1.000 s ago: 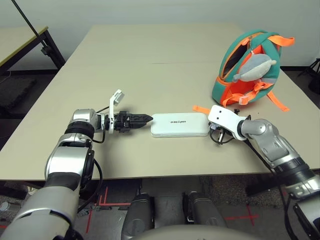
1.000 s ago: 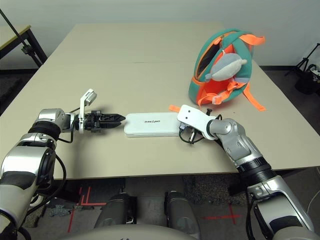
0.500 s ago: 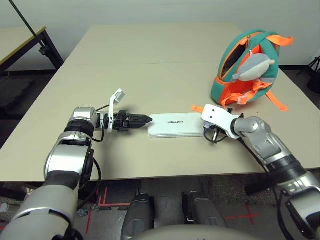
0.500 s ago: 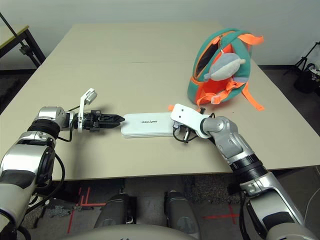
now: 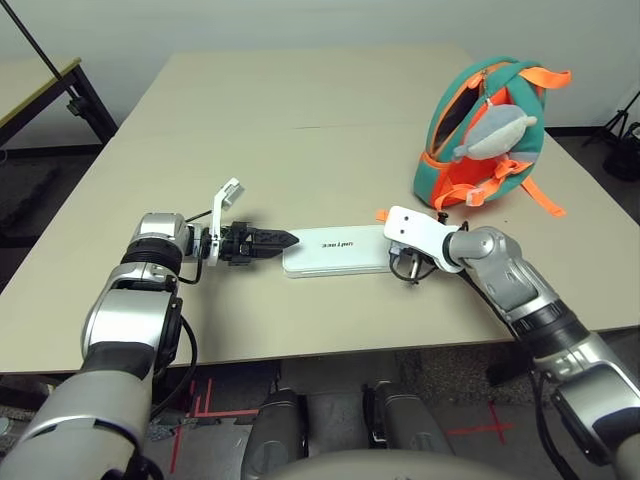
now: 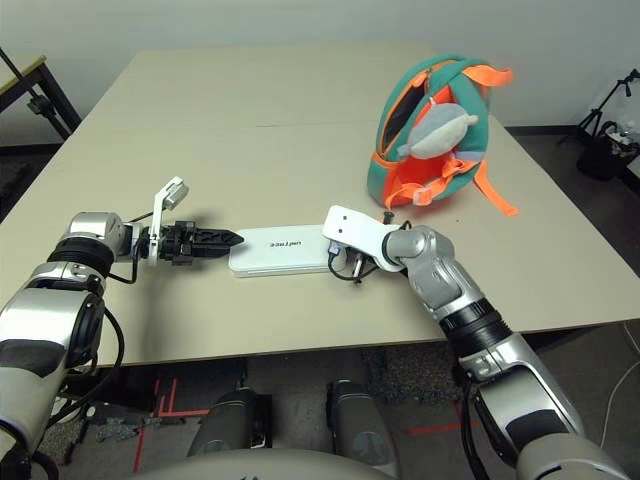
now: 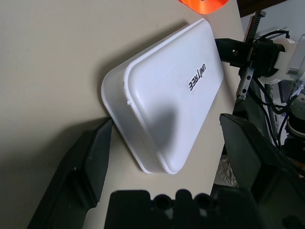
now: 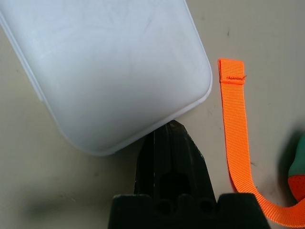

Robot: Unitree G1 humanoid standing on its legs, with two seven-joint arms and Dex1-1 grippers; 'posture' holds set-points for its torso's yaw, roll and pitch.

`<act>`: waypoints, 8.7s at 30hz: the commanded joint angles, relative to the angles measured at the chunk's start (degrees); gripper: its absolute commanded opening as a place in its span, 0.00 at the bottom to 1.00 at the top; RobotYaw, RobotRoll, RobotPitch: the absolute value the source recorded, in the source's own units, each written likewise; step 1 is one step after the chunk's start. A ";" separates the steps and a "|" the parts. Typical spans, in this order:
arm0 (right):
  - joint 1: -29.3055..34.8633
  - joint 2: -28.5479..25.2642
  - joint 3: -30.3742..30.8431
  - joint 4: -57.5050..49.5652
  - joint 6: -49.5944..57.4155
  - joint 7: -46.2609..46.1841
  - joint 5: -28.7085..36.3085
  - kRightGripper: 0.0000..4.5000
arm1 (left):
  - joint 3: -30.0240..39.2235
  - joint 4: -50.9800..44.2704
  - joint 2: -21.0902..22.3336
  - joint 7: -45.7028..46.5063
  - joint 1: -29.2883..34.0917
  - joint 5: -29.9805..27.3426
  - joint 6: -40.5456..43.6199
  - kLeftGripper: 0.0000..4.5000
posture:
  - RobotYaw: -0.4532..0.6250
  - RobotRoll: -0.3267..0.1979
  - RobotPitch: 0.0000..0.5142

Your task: Put the pencil case into the backpack and zip it.

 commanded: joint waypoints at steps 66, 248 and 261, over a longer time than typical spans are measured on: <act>6.70 -9.91 -53.91 2.75 8.65 -14.23 36.01 1.00 | 12.48 -10.08 -5.08 9.02 4.44 -9.79 -0.21 0.29 | 0.41 0.62 0.08; 28.51 4.20 -27.20 -38.78 5.55 -25.08 60.40 0.02 | -4.89 -43.42 -11.87 20.98 1.68 -5.74 -34.69 0.28 | 0.43 0.62 0.10; 27.68 4.26 -26.94 -37.64 5.59 -24.35 59.99 0.02 | 1.86 -50.26 -3.37 16.78 -0.22 -13.50 -20.23 1.00 | 0.45 0.62 0.10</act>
